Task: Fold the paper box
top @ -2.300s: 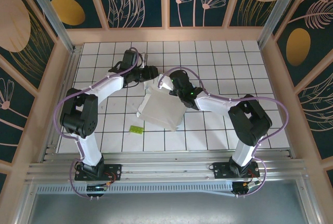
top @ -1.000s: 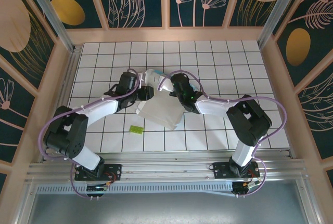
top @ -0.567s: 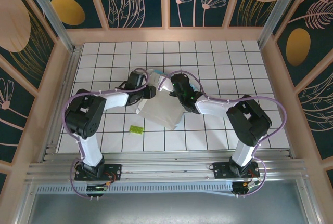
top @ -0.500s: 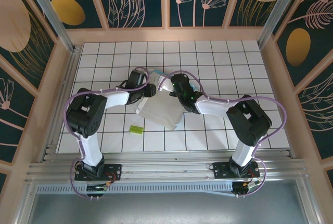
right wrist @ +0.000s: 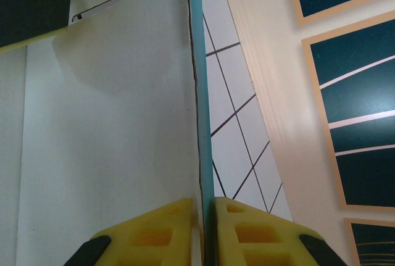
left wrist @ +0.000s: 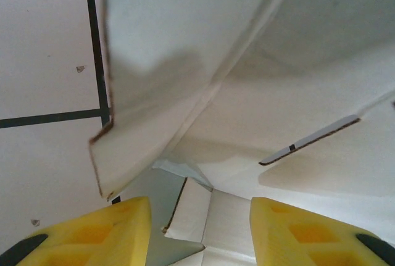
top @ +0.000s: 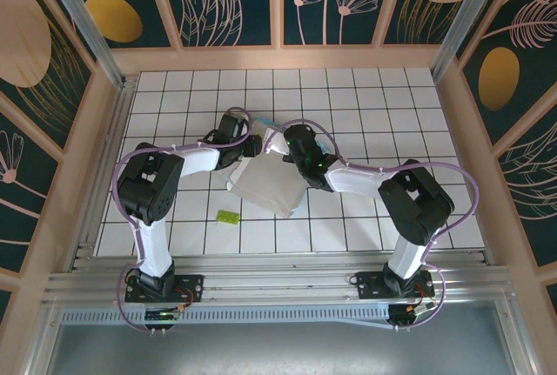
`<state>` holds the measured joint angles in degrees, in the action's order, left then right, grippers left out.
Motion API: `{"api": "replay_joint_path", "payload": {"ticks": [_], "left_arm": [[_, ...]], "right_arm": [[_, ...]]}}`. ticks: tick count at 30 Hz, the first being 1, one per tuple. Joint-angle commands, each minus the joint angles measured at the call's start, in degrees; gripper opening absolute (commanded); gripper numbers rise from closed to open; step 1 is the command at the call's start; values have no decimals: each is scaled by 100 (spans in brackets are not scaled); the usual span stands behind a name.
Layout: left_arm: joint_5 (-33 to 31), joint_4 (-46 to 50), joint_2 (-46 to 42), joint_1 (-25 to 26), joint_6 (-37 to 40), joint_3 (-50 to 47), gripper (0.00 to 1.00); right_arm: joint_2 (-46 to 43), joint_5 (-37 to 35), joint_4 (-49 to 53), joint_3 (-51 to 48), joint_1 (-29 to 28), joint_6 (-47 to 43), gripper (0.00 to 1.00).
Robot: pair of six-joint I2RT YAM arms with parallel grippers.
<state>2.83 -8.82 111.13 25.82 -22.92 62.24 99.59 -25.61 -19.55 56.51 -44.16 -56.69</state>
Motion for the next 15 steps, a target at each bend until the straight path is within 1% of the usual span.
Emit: {"api": "replay_joint_path", "payload": {"ticks": [1,4,9,11,15], "left_arm": [[30,56,163,-14,-20,78,45],[203,-4,171,-7,-29,70,41],[906,-313,111,-8,-98,-8,26],[1065,-368,67,-8,-139,-19,24],[1410,-571,8,-7,-202,-71,23]], "right_arm": [[53,1,130,106,-93,53,16],[44,-2,127,105,-93,52,16],[52,-29,86,105,-88,55,16],[70,-45,59,107,-93,53,16],[102,-57,28,131,-93,52,16]]}}
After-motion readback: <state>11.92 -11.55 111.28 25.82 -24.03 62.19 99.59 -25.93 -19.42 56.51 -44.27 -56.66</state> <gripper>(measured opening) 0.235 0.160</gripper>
